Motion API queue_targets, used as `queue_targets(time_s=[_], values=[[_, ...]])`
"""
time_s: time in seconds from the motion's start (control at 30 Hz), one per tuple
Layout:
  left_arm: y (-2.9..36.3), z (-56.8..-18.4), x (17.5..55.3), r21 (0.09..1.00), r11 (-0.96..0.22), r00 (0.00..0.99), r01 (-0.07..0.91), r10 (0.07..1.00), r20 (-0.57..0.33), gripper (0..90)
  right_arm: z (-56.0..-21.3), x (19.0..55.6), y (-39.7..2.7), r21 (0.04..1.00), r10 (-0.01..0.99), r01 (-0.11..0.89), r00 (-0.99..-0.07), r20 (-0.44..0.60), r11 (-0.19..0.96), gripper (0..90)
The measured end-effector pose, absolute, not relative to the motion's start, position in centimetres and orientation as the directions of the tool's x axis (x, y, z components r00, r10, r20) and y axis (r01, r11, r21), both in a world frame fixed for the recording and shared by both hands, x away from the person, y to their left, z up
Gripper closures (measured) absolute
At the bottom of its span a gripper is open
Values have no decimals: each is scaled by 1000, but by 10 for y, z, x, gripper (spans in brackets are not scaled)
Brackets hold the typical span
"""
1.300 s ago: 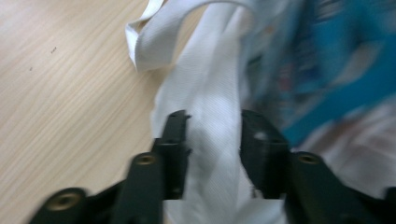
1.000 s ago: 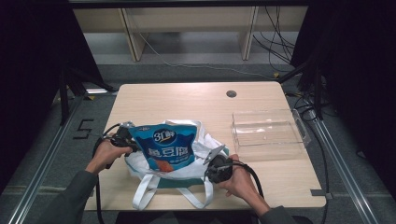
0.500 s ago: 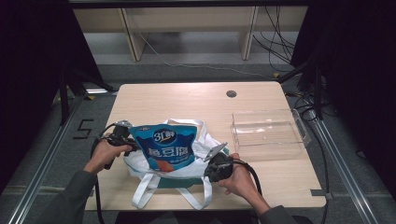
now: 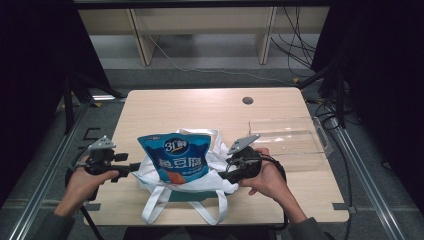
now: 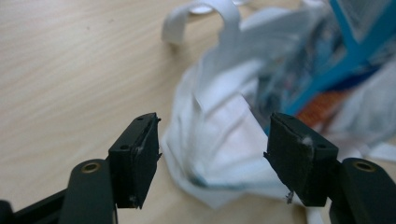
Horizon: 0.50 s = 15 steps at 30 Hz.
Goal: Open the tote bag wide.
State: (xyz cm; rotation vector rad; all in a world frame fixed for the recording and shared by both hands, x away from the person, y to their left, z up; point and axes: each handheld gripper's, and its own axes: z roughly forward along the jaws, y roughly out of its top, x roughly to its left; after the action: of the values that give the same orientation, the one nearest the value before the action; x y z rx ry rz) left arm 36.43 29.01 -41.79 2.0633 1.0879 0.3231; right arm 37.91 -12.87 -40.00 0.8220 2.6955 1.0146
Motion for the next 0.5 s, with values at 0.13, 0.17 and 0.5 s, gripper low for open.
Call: queue_targets(time_s=[0.13, 0.17, 0.5], values=[[291, -419, 340, 731, -336, 608, 595, 782, -136, 305, -387, 384, -128, 647, 530, 421, -848, 30, 636, 417], [291, -420, 335, 728, -335, 609, 598, 780, -141, 302, -384, 385, -126, 650, 527, 422, -849, 40, 631, 411], [285, -443, 301, 694, -351, 585, 629, 802, -124, 221, -353, 394, -120, 619, 479, 392, -877, 28, 681, 357]])
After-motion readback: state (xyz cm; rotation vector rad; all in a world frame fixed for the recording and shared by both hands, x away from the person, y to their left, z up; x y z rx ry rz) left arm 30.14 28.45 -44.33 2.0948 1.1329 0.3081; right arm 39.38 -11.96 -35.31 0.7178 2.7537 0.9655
